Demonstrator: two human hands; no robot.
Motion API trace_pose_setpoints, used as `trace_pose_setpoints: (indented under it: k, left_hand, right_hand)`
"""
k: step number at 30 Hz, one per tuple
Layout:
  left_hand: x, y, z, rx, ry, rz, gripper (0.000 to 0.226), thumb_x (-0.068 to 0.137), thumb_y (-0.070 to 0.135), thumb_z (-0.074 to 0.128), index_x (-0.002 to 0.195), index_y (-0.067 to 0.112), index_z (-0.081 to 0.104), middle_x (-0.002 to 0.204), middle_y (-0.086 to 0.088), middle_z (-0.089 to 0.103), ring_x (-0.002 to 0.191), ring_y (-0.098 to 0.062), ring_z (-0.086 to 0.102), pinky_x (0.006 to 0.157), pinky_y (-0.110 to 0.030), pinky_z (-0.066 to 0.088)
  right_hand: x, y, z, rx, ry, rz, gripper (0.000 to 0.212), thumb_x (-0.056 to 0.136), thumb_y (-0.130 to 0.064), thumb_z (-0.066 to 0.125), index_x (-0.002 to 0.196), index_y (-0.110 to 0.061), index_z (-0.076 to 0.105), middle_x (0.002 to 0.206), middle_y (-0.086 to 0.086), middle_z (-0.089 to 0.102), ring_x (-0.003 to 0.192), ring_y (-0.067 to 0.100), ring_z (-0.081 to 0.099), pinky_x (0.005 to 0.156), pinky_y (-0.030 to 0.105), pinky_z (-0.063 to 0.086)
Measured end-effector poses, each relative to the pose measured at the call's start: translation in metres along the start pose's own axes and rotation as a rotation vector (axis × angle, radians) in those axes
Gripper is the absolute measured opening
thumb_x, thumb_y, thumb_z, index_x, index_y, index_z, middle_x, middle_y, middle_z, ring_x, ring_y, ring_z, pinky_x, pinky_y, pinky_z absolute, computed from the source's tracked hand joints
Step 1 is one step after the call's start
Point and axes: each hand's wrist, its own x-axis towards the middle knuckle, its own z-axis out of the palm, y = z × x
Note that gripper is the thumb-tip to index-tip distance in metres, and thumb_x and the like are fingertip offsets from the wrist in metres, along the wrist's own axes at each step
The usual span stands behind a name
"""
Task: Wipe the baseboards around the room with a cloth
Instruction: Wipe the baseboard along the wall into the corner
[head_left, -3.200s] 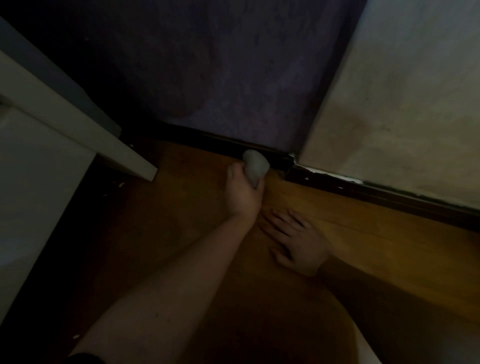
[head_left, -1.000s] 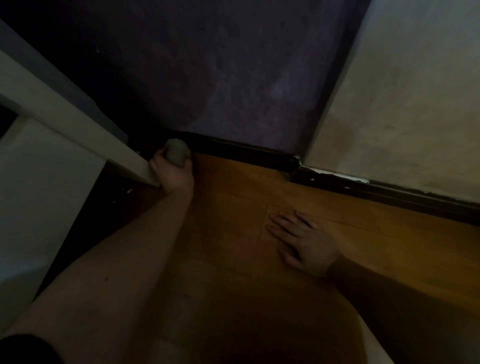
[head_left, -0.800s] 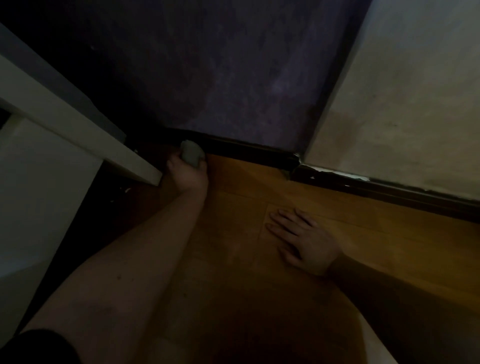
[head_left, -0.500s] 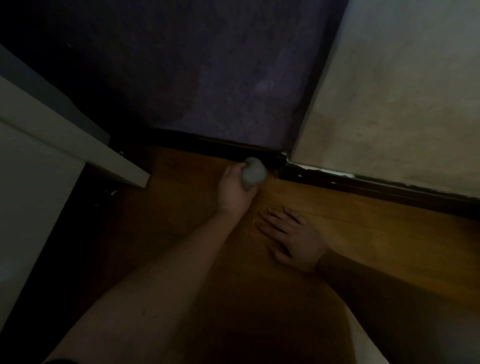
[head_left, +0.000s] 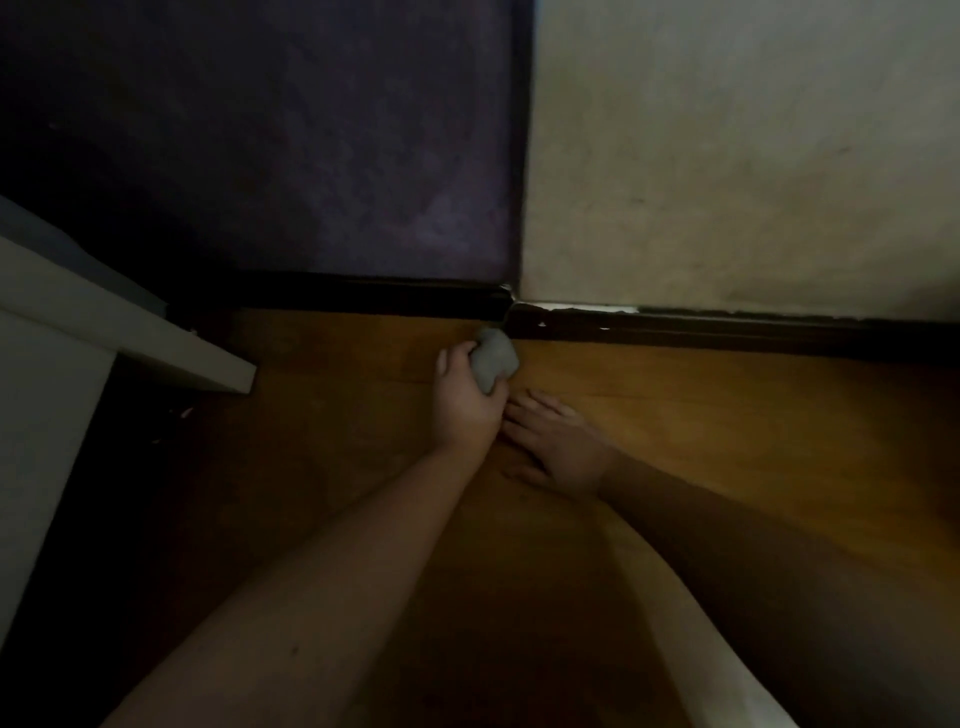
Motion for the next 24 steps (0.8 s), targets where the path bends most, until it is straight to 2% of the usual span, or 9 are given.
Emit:
trace_pose_setpoints:
  k: [3, 6, 10, 14, 17, 19, 21, 24]
  left_hand:
    - [-0.013, 0.004, 0.010, -0.019, 0.029, -0.047, 0.049, 0.082, 0.011, 0.073, 0.127, 0.002, 0.055, 0.125, -0.016, 0.052, 0.112, -0.032, 0.055, 0.096, -0.033, 0.041]
    - [-0.020, 0.013, 0.017, -0.038, 0.052, -0.061, 0.051, 0.084, 0.011, 0.073, 0.130, 0.003, 0.053, 0.126, -0.016, 0.050, 0.114, -0.032, 0.054, 0.100, -0.039, 0.043]
    - [-0.017, 0.029, 0.027, -0.052, 0.074, -0.089, 0.052, 0.085, 0.011, 0.073, 0.132, 0.004, 0.051, 0.129, -0.016, 0.048, 0.119, -0.031, 0.052, 0.102, -0.035, 0.042]
    - [-0.021, 0.042, 0.043, -0.097, 0.138, -0.129, 0.052, 0.084, 0.009, 0.073, 0.131, 0.001, 0.051, 0.129, -0.019, 0.049, 0.120, -0.035, 0.051, 0.102, -0.038, 0.041]
    - [-0.024, 0.052, 0.057, -0.087, 0.178, -0.165, 0.050, 0.084, 0.010, 0.071, 0.128, 0.000, 0.051, 0.130, -0.022, 0.049, 0.119, -0.040, 0.050, 0.102, -0.041, 0.039]
    - [-0.025, 0.056, 0.066, -0.069, 0.190, -0.194, 0.050, 0.085, 0.011, 0.070, 0.129, -0.001, 0.050, 0.131, -0.023, 0.047, 0.118, -0.042, 0.050, 0.102, -0.041, 0.038]
    - [-0.027, 0.063, 0.074, -0.050, 0.203, -0.226, 0.051, 0.085, 0.012, 0.070, 0.130, 0.000, 0.048, 0.132, -0.023, 0.046, 0.118, -0.043, 0.049, 0.100, -0.042, 0.037]
    - [-0.024, 0.078, 0.085, -0.024, 0.229, -0.330, 0.057, 0.085, 0.014, 0.071, 0.134, 0.002, 0.044, 0.137, -0.021, 0.043, 0.123, -0.040, 0.046, 0.102, -0.043, 0.037]
  right_hand:
    - [-0.054, 0.003, 0.003, 0.050, 0.068, 0.226, 0.071, 0.100, -0.060, 0.032, 0.158, -0.028, 0.007, 0.165, -0.006, 0.004, 0.151, 0.011, -0.001, 0.121, 0.035, -0.004]
    - [-0.137, 0.002, 0.011, 0.060, 0.007, 0.347, 0.074, 0.098, -0.067, 0.027, 0.157, -0.030, 0.002, 0.165, -0.009, -0.004, 0.151, 0.011, -0.002, 0.122, 0.039, 0.000]
    - [-0.217, -0.017, 0.027, 0.060, -0.045, 0.592, 0.074, 0.098, -0.067, 0.023, 0.158, -0.027, 0.009, 0.166, -0.005, 0.001, 0.151, 0.017, 0.008, 0.121, 0.044, 0.004]
    - [-0.230, -0.041, 0.034, 0.094, -0.034, 0.840, 0.076, 0.096, -0.068, 0.022, 0.158, -0.025, 0.010, 0.165, -0.002, 0.008, 0.151, 0.016, 0.008, 0.121, 0.049, 0.009]
    - [-0.229, -0.038, 0.027, 0.133, -0.081, 0.829, 0.080, 0.094, -0.072, 0.019, 0.158, -0.027, 0.005, 0.165, -0.003, 0.004, 0.152, 0.016, 0.002, 0.120, 0.048, 0.003]
    - [-0.234, -0.033, 0.025, 0.140, -0.137, 0.783, 0.090, 0.087, -0.082, 0.016, 0.155, -0.031, -0.012, 0.163, -0.008, -0.017, 0.149, 0.012, -0.016, 0.118, 0.043, -0.010]
    - [-0.238, -0.029, 0.027, 0.153, -0.153, 0.759, 0.100, 0.078, -0.090, 0.016, 0.151, -0.035, -0.024, 0.158, -0.012, -0.031, 0.146, 0.009, -0.027, 0.116, 0.042, -0.016]
    - [-0.237, -0.026, 0.028, 0.186, -0.150, 0.760, 0.106, 0.074, -0.094, 0.022, 0.151, -0.036, -0.023, 0.158, -0.013, -0.031, 0.146, 0.010, -0.027, 0.115, 0.043, -0.015]
